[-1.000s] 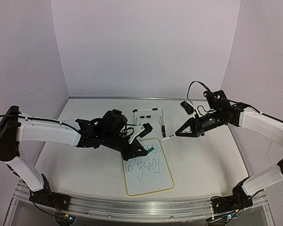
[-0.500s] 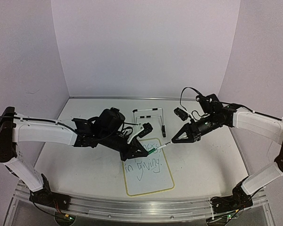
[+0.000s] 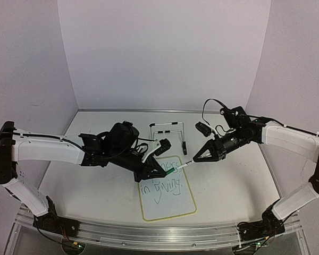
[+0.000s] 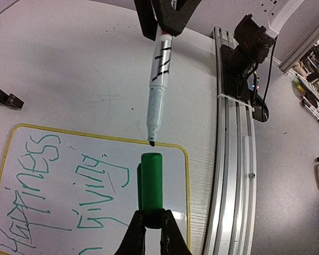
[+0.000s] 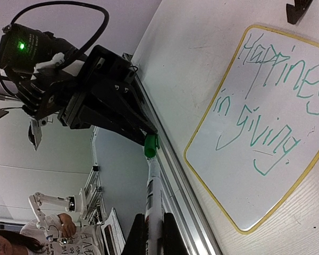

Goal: Write a sentence on the whiteboard
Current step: Insert the whiteboard marker without the cap into the pen cap.

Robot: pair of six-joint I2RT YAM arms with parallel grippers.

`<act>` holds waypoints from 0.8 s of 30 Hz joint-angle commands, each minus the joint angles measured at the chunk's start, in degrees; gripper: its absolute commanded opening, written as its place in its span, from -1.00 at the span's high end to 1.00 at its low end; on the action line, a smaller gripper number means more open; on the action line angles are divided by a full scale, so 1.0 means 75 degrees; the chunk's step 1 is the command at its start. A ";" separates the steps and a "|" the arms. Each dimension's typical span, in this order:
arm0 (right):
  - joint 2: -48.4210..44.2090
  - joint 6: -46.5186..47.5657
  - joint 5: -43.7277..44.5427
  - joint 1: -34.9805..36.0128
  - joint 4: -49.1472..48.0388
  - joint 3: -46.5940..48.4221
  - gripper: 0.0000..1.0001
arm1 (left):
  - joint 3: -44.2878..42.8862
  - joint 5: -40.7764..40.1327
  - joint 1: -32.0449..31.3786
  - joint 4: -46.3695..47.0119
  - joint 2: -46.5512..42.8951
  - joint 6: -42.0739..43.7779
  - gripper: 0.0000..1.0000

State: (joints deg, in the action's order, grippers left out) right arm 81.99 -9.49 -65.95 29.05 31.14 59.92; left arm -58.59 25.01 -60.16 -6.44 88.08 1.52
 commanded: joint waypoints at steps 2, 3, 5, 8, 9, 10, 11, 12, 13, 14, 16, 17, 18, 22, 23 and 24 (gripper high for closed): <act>0.0181 0.0183 -0.0167 0.0116 0.0008 0.0260 1.00 | -0.0005 0.0160 0.0045 0.0132 -0.0286 0.0077 1.00; 0.0202 0.0187 -0.0171 0.0130 0.0009 0.0266 1.00 | -0.0006 0.0166 0.0041 0.0138 -0.0292 0.0072 1.00; 0.0239 0.0196 -0.0171 0.0155 0.0006 0.0288 1.00 | -0.0008 0.0174 0.0043 0.0133 -0.0295 0.0067 1.00; 0.0267 0.0214 -0.0158 0.0183 0.0008 0.0320 1.00 | -0.0026 0.0187 0.0041 0.0103 -0.0277 0.0067 1.00; 0.0257 0.0220 -0.0115 0.0182 0.0010 0.0331 1.00 | -0.0024 0.0188 0.0041 0.0095 -0.0270 0.0067 1.00; 0.0239 0.0221 -0.0034 0.0183 0.0014 0.0342 1.00 | -0.0010 0.0185 0.0041 0.0086 -0.0259 0.0067 1.00; 0.0215 0.0219 0.0041 0.0184 0.0018 0.0356 1.00 | 0.0005 0.0185 0.0041 0.0078 -0.0250 0.0065 1.00; 0.0175 0.0204 0.0100 0.0182 0.0020 0.0376 1.00 | 0.0022 0.0191 0.0042 0.0074 -0.0248 0.0057 1.00; 0.0136 0.0185 0.0173 0.0182 0.0020 0.0400 1.00 | 0.0041 0.0187 0.0041 0.0070 -0.0251 0.0052 1.00; 0.0096 0.0170 0.0235 0.0183 0.0021 0.0418 1.00 | 0.0062 0.0188 0.0041 0.0063 -0.0256 0.0045 1.00; 0.0026 0.0138 0.0298 0.0182 0.0018 0.0455 1.00 | 0.0113 0.0172 0.0041 0.0054 -0.0287 0.0044 1.00; -0.0003 0.0131 0.0294 0.0181 0.0022 0.0466 1.00 | 0.0134 0.0155 0.0041 0.0044 -0.0300 0.0044 1.00; -0.0021 0.0117 0.0272 0.0186 0.0024 0.0470 1.00 | 0.0151 0.0135 0.0041 0.0040 -0.0317 0.0044 1.00; -0.0033 0.0093 0.0058 0.0188 0.0030 0.0443 1.00 | 0.0165 0.0110 0.0041 0.0029 -0.0362 0.0055 1.00; -0.0029 0.0099 0.0008 0.0187 0.0025 0.0425 1.00 | 0.0162 0.0110 0.0041 0.0035 -0.0365 0.0062 1.00; -0.0025 0.0103 -0.0054 0.0187 0.0021 0.0410 1.00 | 0.0151 0.0108 0.0041 0.0033 -0.0365 0.0072 1.00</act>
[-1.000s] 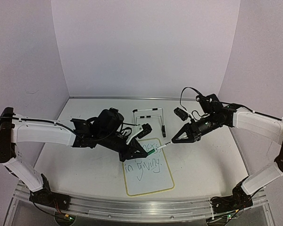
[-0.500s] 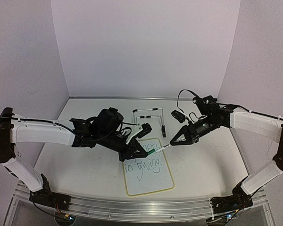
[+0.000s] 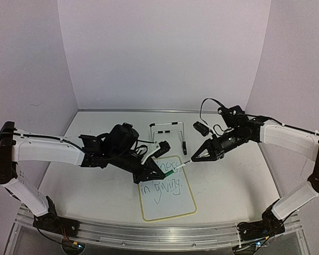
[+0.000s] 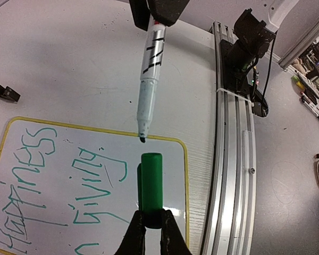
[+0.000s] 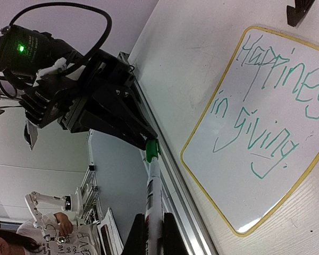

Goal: Write a sentence on the whiteboard
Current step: Insert the whiteboard marker without the cap into the pen cap.

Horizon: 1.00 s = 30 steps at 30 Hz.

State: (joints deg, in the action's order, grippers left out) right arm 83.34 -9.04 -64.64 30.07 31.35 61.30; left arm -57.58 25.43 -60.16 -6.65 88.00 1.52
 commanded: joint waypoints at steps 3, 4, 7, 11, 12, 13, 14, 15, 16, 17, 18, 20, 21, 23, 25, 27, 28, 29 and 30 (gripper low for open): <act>-0.0179 0.0046 -0.0360 0.0075 0.0001 0.0188 1.00 | -0.0016 0.0046 0.0044 0.0060 -0.0354 0.0101 1.00; -0.0163 0.0057 -0.0378 0.0095 0.0000 0.0172 1.00 | -0.0022 0.0051 0.0043 0.0064 -0.0354 0.0102 1.00; -0.0103 0.0079 -0.0426 0.0161 0.0003 0.0143 1.00 | -0.0026 0.0054 0.0043 0.0066 -0.0353 0.0102 1.00; -0.0035 0.0111 -0.0416 0.0231 0.0003 0.0121 1.00 | -0.0024 0.0063 0.0041 0.0066 -0.0369 0.0104 1.00; -0.0021 0.0119 -0.0413 0.0240 0.0003 0.0115 1.00 | -0.0022 0.0061 0.0041 0.0066 -0.0384 0.0106 1.00; -0.0003 0.0127 -0.0400 0.0245 0.0003 0.0112 1.00 | -0.0017 0.0060 0.0041 0.0066 -0.0398 0.0112 1.00; 0.0018 0.0135 -0.0383 0.0247 0.0003 0.0112 1.00 | -0.0008 0.0055 0.0041 0.0067 -0.0409 0.0114 1.00; 0.0043 0.0150 -0.0380 0.0245 0.0003 0.0112 1.00 | -0.0002 0.0055 0.0041 0.0073 -0.0419 0.0114 1.00; 0.0064 0.0157 -0.0378 0.0244 0.0003 0.0112 1.00 | 0.0005 0.0056 0.0041 0.0077 -0.0425 0.0114 1.00; 0.0083 0.0162 -0.0367 0.0244 0.0003 0.0112 1.00 | 0.0011 0.0062 0.0041 0.0077 -0.0429 0.0114 1.00; 0.0095 0.0173 -0.0369 0.0246 -0.0005 0.0120 1.00 | 0.0018 0.0069 0.0041 0.0075 -0.0435 0.0114 1.00; 0.0115 0.0207 -0.0383 0.0245 -0.0009 0.0138 1.00 | 0.0026 0.0088 0.0041 0.0088 -0.0441 0.0114 1.00; 0.0080 0.0234 -0.0366 0.0244 -0.0015 0.0157 1.00 | 0.0035 0.0098 0.0041 0.0088 -0.0437 0.0113 1.00; -0.0037 0.0261 -0.0315 0.0244 -0.0026 0.0220 1.00 | 0.0073 0.0098 0.0041 0.0049 -0.0431 0.0103 1.00; -0.0154 0.0257 -0.0315 0.0249 -0.0021 0.0343 1.00 | 0.0131 0.0100 0.0041 0.0017 -0.0433 0.0102 1.00; -0.0231 0.0233 -0.0356 0.0244 -0.0021 0.0426 1.00 | 0.0223 0.0082 0.0046 0.0007 -0.0454 0.0095 1.00; -0.0267 0.0209 -0.0338 0.0244 -0.0013 0.0454 1.00 | 0.0256 0.0074 0.0043 0.0002 -0.0467 0.0100 1.00; -0.0289 0.0194 -0.0305 0.0238 -0.0010 0.0456 1.00 | 0.0274 0.0069 0.0041 -0.0009 -0.0487 0.0103 1.00; -0.0303 0.0179 -0.0274 0.0236 -0.0010 0.0448 1.00 | 0.0282 0.0064 0.0041 -0.0022 -0.0510 0.0103 1.00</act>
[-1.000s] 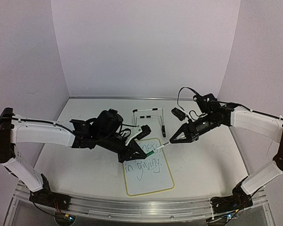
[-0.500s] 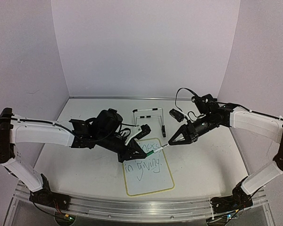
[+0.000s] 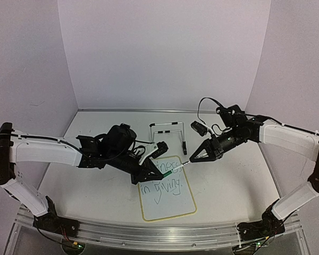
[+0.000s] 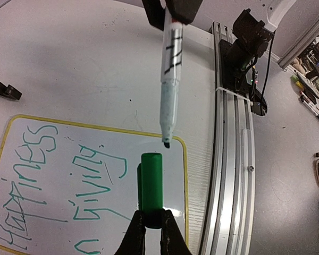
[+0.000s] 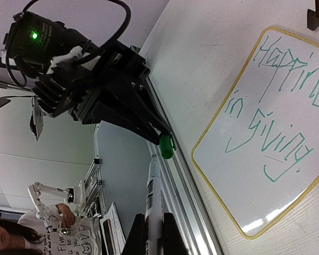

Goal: Write a sentence on the whiteboard
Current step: Insert the whiteboard marker without the cap into the pen cap.

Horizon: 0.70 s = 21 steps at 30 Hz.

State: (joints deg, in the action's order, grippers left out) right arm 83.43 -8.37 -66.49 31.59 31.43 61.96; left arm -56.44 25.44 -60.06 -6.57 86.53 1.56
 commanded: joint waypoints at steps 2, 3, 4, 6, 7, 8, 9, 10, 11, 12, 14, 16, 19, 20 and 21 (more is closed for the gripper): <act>-0.0324 0.0083 0.0007 0.0031 -0.0019 0.0326 1.00 | 0.0136 0.0060 0.0027 -0.0037 -0.0359 0.0109 1.00; -0.0307 0.0076 0.0022 0.0029 -0.0019 0.0306 1.00 | 0.0134 0.0063 0.0027 -0.0037 -0.0380 0.0117 1.00; -0.0267 0.0066 0.0035 0.0021 -0.0019 0.0290 1.00 | 0.0130 0.0065 0.0027 -0.0037 -0.0399 0.0130 1.00; -0.0177 0.0043 0.0052 0.0030 -0.0019 0.0266 1.00 | 0.0117 0.0076 0.0027 -0.0028 -0.0429 0.0142 1.00; -0.0133 0.0039 0.0025 0.0030 -0.0019 0.0252 1.00 | 0.0111 0.0081 0.0027 -0.0024 -0.0443 0.0151 1.00; -0.0090 0.0045 -0.0007 0.0030 -0.0019 0.0236 1.00 | 0.0097 0.0086 0.0027 -0.0018 -0.0444 0.0166 1.00; -0.0048 0.0049 -0.0031 0.0032 -0.0019 0.0218 1.00 | 0.0079 0.0096 0.0027 -0.0019 -0.0441 0.0174 1.00; -0.0014 0.0052 -0.0045 0.0033 -0.0019 0.0204 1.00 | 0.0055 0.0108 0.0027 -0.0026 -0.0437 0.0179 1.00; 0.0005 0.0060 -0.0047 0.0030 -0.0019 0.0200 1.00 | 0.0022 0.0118 0.0027 -0.0036 -0.0429 0.0187 1.00; 0.0019 0.0069 -0.0043 0.0030 -0.0019 0.0199 1.00 | -0.0001 0.0125 0.0027 -0.0037 -0.0426 0.0193 1.00; 0.0052 0.0084 -0.0049 0.0036 -0.0008 0.0210 1.00 | -0.0015 0.0138 0.0027 -0.0037 -0.0428 0.0201 1.00; 0.0087 0.0094 -0.0058 0.0030 -0.0008 0.0214 1.00 | -0.0032 0.0136 0.0027 -0.0039 -0.0437 0.0202 1.00; 0.0150 0.0117 -0.0053 0.0030 -0.0012 0.0192 1.00 | -0.0061 0.0151 0.0031 -0.0044 -0.0467 0.0202 1.00; 0.0172 0.0125 -0.0059 0.0031 -0.0016 0.0188 1.00 | -0.0070 0.0160 0.0030 -0.0048 -0.0470 0.0202 1.00; 0.0191 0.0135 -0.0063 0.0035 -0.0019 0.0187 1.00 | -0.0078 0.0172 0.0028 -0.0051 -0.0470 0.0204 1.00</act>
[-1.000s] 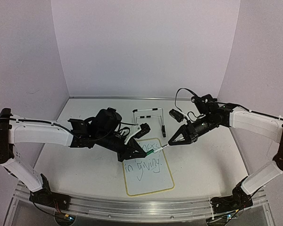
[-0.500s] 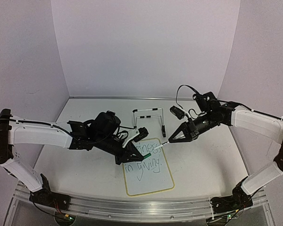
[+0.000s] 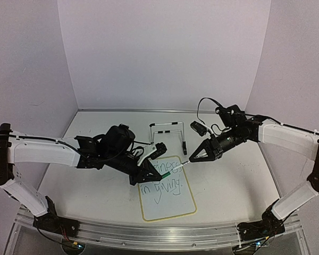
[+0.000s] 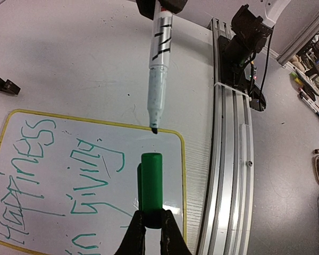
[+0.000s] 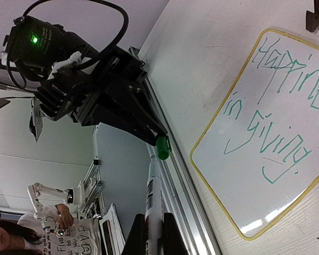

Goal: Write a sentence on the whiteboard
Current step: Insert the whiteboard marker without the cap into the pen cap.

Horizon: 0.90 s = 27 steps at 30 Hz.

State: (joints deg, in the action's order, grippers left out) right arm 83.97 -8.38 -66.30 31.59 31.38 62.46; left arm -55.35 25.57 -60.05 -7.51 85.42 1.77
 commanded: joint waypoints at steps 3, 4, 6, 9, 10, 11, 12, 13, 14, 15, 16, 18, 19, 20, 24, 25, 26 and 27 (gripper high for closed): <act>0.0156 0.0148 -0.0126 0.0044 -0.0012 0.0122 1.00 | -0.0242 0.0166 0.0025 0.0062 -0.0320 0.0175 1.00; 0.0159 0.0152 -0.0136 0.0042 -0.0012 0.0122 1.00 | -0.0249 0.0168 0.0021 0.0058 -0.0321 0.0175 1.00; 0.0167 0.0153 -0.0156 0.0042 -0.0012 0.0122 1.00 | -0.0270 0.0162 0.0026 0.0052 -0.0318 0.0186 1.00; 0.0206 0.0168 -0.0184 0.0052 -0.0012 0.0105 1.00 | -0.0291 0.0159 0.0026 0.0073 -0.0297 0.0201 1.00; 0.0224 0.0170 -0.0189 0.0053 -0.0012 0.0100 1.00 | -0.0296 0.0170 0.0026 0.0083 -0.0284 0.0200 1.00; 0.0243 0.0187 -0.0194 0.0053 -0.0012 0.0098 1.00 | -0.0303 0.0176 0.0026 0.0097 -0.0281 0.0198 1.00; 0.0262 0.0194 -0.0195 0.0060 -0.0012 0.0091 1.00 | -0.0309 0.0183 0.0026 0.0099 -0.0272 0.0198 1.00; 0.0282 0.0200 -0.0202 0.0064 -0.0012 0.0087 1.00 | -0.0317 0.0194 0.0028 0.0106 -0.0260 0.0198 1.00; 0.0298 0.0209 -0.0205 0.0071 -0.0012 0.0087 1.00 | -0.0320 0.0198 0.0027 0.0103 -0.0257 0.0198 1.00; 0.0308 0.0213 -0.0206 0.0075 -0.0016 0.0087 1.00 | -0.0321 0.0199 0.0027 0.0100 -0.0257 0.0202 1.00; 0.0315 0.0220 -0.0212 0.0082 -0.0020 0.0091 1.00 | -0.0322 0.0199 0.0027 0.0099 -0.0255 0.0210 1.00; 0.0334 0.0226 -0.0217 0.0101 -0.0023 0.0101 1.00 | -0.0337 0.0211 0.0030 0.0087 -0.0246 0.0217 1.00; 0.0347 0.0229 -0.0228 0.0109 -0.0023 0.0106 1.00 | -0.0341 0.0210 0.0027 0.0082 -0.0241 0.0216 1.00; 0.0360 0.0236 -0.0238 0.0107 -0.0023 0.0109 1.00 | -0.0341 0.0206 0.0027 0.0078 -0.0233 0.0211 1.00; 0.0419 0.0259 -0.0266 0.0128 -0.0025 0.0122 1.00 | -0.0350 0.0207 0.0026 0.0075 -0.0230 0.0215 1.00; 0.0434 0.0263 -0.0278 0.0138 -0.0025 0.0122 1.00 | -0.0350 0.0209 0.0026 0.0075 -0.0229 0.0220 1.00; 0.0446 0.0269 -0.0287 0.0146 -0.0023 0.0122 1.00 | -0.0351 0.0211 0.0026 0.0075 -0.0224 0.0221 1.00; 0.0451 0.0277 -0.0291 0.0153 -0.0023 0.0122 1.00 | -0.0354 0.0211 0.0026 0.0075 -0.0222 0.0222 1.00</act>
State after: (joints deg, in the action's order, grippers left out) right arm 86.44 -7.52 -67.12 32.21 31.37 62.46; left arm -55.40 26.02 -60.05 -7.51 85.30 2.17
